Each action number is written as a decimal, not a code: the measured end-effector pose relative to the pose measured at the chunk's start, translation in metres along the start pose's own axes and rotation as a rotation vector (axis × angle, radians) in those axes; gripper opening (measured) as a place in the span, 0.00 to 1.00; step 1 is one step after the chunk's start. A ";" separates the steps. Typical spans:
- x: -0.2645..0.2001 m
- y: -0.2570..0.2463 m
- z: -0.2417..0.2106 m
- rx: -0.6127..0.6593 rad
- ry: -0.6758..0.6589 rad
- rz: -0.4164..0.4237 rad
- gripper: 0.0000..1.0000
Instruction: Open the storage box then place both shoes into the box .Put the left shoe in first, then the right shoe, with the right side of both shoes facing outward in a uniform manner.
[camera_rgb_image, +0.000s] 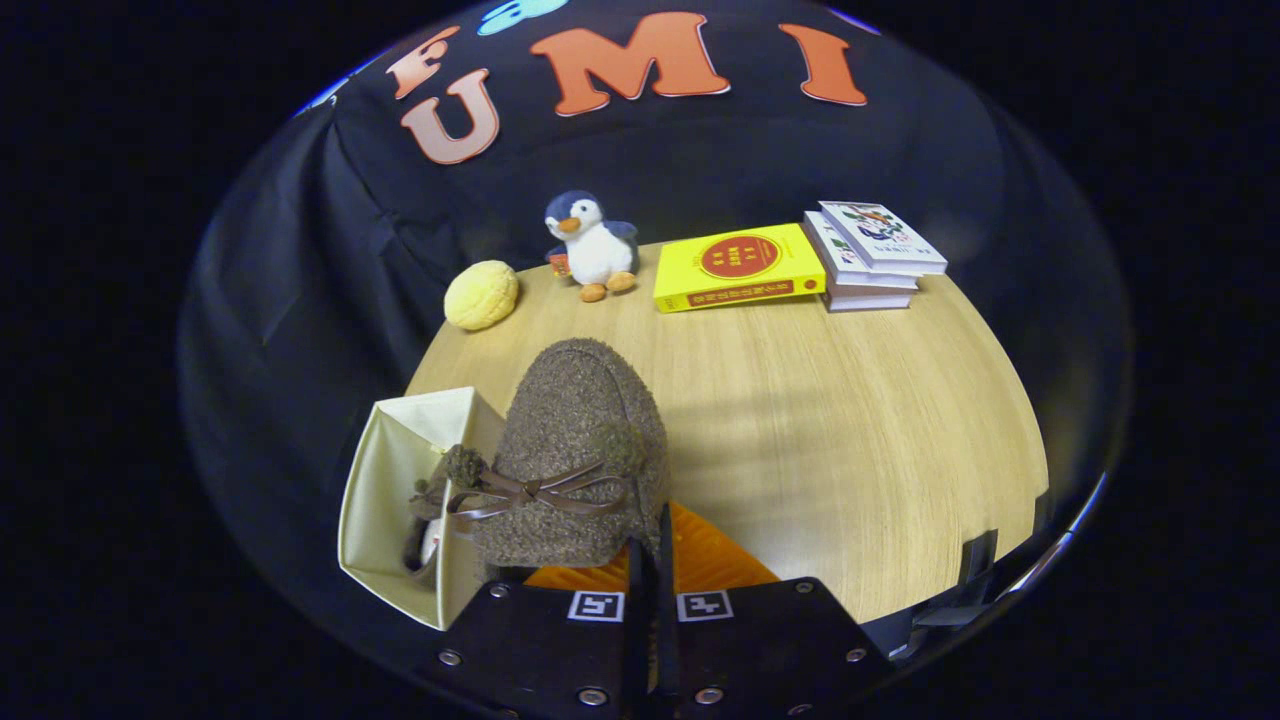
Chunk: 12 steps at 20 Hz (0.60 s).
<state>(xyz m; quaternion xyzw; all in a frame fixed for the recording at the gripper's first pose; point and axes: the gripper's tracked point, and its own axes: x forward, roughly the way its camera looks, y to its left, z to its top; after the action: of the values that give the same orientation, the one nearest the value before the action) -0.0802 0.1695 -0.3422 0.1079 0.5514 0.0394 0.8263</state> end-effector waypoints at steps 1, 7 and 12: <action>0.000 0.015 0.001 -0.013 0.001 0.011 0.05; 0.003 0.101 0.002 -0.093 -0.001 0.038 0.05; 0.019 0.153 -0.011 -0.147 0.021 0.045 0.06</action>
<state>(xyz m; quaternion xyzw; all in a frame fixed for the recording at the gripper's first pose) -0.0749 0.3236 -0.3293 0.0591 0.5531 0.0993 0.8250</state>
